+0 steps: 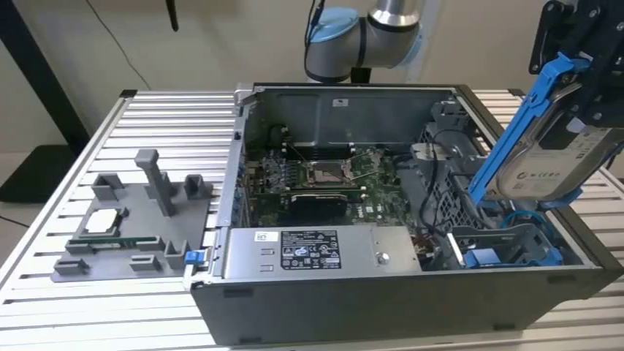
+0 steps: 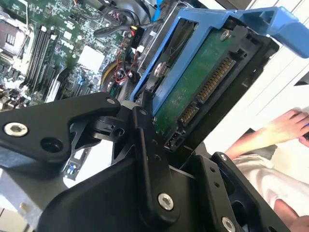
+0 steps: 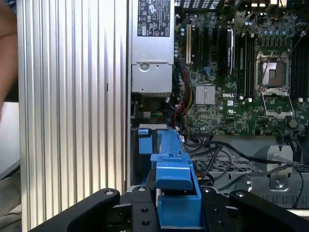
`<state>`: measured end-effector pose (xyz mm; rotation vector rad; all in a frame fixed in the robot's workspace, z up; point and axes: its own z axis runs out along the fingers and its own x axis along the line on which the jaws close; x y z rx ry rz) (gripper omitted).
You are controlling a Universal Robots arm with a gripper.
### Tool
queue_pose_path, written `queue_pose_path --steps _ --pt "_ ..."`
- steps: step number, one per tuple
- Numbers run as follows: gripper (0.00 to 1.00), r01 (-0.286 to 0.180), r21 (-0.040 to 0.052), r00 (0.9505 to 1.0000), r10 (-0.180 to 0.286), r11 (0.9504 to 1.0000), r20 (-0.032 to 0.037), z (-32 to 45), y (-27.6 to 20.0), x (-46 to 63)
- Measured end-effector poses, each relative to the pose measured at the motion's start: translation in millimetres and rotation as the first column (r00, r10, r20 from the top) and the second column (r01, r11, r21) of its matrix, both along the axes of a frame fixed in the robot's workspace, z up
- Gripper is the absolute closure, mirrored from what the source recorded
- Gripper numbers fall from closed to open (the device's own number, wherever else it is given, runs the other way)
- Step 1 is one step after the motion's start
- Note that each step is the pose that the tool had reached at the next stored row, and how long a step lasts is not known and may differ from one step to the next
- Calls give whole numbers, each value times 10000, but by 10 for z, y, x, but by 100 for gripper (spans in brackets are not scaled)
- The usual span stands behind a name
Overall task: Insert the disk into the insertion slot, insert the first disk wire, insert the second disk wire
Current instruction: 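Insert the disk into the insertion slot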
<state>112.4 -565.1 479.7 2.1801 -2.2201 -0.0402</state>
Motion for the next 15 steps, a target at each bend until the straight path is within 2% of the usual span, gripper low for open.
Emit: queue_pose_path --steps 15 --pt "100 0 -1 10000 0 10000 0 -58 -3 0"
